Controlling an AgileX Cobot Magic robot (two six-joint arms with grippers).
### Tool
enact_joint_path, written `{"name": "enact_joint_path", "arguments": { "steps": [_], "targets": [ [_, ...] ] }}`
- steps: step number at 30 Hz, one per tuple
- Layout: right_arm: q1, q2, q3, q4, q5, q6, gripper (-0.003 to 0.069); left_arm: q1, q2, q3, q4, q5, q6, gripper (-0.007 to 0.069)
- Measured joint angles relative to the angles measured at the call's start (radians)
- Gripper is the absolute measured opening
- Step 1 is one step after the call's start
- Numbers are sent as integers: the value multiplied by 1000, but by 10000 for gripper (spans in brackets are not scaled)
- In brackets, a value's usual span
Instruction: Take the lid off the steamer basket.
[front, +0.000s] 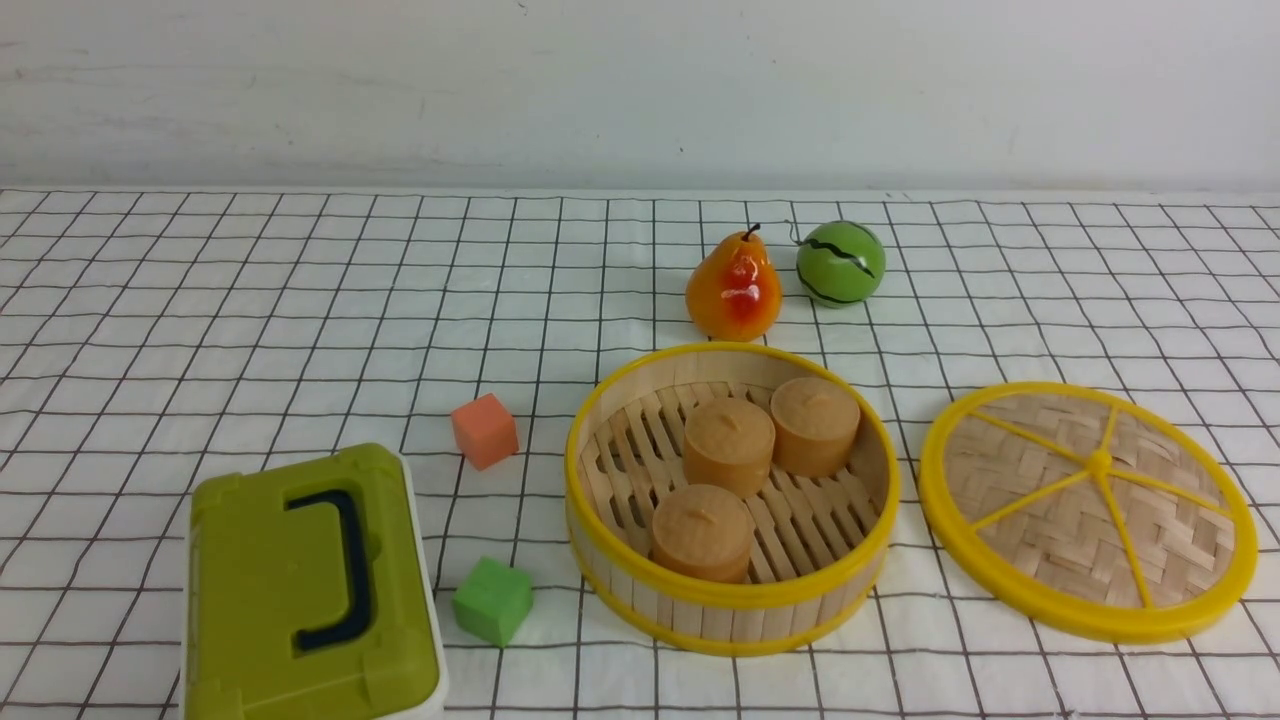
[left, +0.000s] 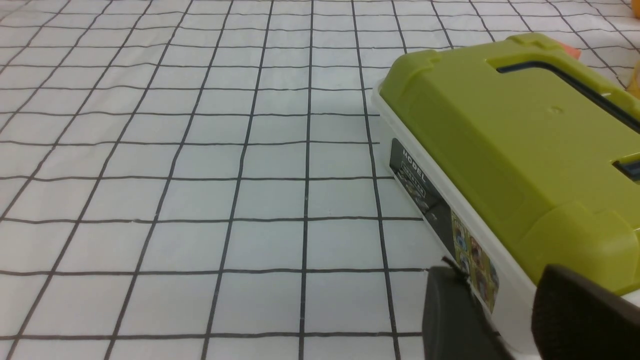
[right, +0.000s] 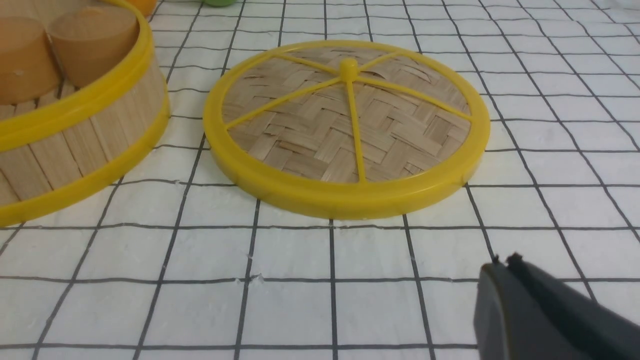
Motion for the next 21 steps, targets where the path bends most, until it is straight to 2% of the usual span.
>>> {"name": "enact_joint_path", "arguments": {
  "steps": [21],
  "targets": [
    [0,0,0,0,0,0,5,0,0,0,0,0,0,239]
  ]
}}
